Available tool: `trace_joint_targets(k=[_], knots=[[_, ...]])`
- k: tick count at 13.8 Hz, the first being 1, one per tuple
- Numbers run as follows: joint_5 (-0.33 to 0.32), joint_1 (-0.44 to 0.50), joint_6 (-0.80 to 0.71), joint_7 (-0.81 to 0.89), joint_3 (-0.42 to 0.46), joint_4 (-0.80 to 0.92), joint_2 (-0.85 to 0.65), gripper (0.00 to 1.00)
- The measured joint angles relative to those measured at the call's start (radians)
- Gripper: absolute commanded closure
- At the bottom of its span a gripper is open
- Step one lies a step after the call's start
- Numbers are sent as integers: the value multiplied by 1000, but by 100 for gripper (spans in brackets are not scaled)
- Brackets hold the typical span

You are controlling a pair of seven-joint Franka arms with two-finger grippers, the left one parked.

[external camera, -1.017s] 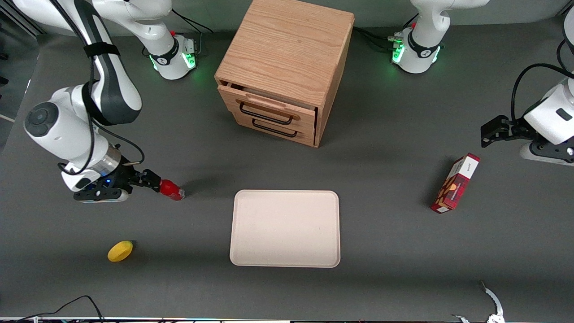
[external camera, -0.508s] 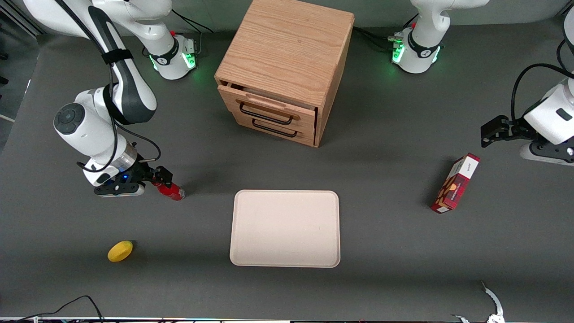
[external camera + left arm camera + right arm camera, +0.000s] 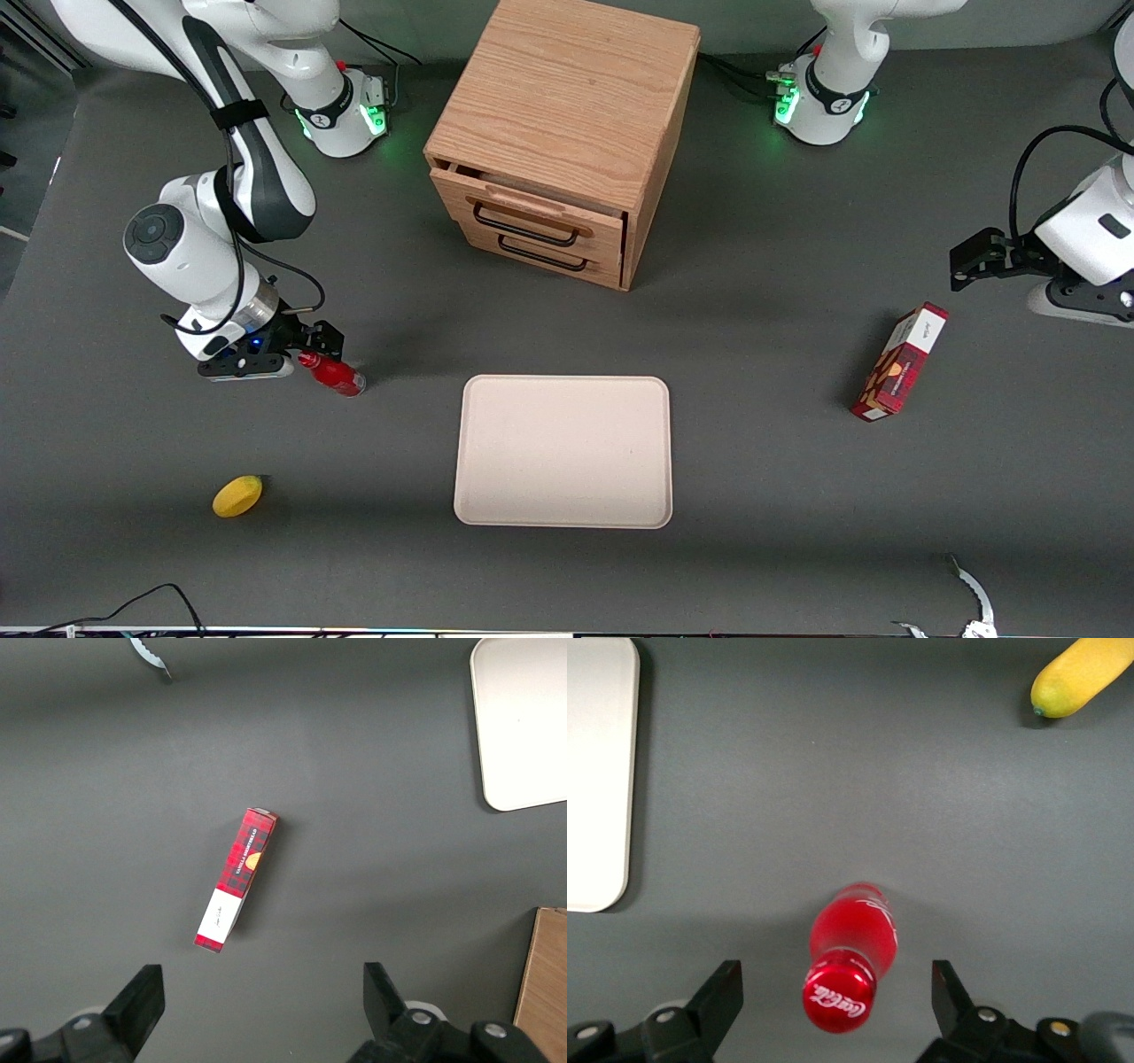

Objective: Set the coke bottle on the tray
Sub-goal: 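Lower the right gripper and close it around the bottle's cap end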

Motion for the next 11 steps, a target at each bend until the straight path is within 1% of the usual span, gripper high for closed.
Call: trace_joint_targets(k=[3,9,10,11], knots=[[-9,-3,1,0,0,-13,-8,16],[-11,-7,1,1,-1,-19,-10,40],[-11,-7,1,1,-1,-21,-11,49],[-11,-8,1,1,-1,-22,-13,61]])
